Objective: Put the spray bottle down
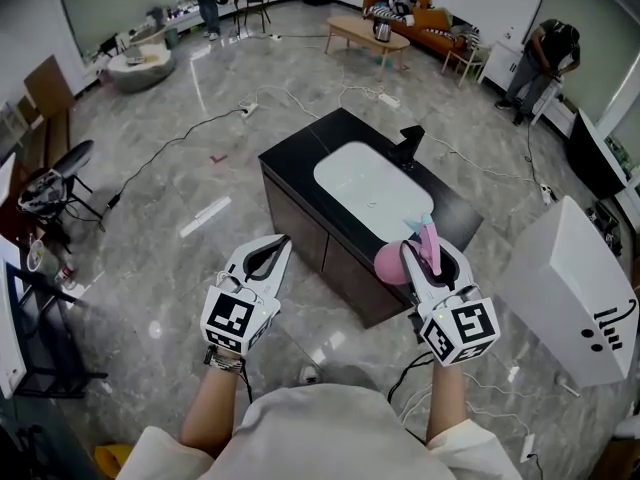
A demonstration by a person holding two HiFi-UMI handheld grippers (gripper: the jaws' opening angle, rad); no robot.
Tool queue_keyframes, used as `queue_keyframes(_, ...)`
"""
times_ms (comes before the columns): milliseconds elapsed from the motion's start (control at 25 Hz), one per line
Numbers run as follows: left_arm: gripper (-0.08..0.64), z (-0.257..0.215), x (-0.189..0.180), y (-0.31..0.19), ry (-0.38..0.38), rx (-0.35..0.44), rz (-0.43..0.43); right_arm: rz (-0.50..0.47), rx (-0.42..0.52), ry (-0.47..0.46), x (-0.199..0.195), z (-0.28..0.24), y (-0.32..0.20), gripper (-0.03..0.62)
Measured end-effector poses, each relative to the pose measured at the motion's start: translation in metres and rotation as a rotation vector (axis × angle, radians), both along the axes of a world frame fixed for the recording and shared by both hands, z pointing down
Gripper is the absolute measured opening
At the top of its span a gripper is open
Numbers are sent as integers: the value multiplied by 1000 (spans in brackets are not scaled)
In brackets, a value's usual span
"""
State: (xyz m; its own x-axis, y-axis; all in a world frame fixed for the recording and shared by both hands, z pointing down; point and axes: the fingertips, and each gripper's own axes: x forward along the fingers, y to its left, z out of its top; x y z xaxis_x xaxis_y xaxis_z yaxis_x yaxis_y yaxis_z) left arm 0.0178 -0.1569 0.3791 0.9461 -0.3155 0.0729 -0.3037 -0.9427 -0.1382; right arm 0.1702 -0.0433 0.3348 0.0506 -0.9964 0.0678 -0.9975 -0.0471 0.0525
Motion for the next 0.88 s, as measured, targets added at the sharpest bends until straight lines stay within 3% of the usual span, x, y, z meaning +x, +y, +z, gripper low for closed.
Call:
queue_keyframes(440, 3, 17, -4, -32, -18, -35, -34, -33, -21, -7, 2, 10, -42, 146)
queue_keyframes(880, 3, 24, 25, -93, -39, -38, -75, -87, -40, -39, 36, 29, -117, 147)
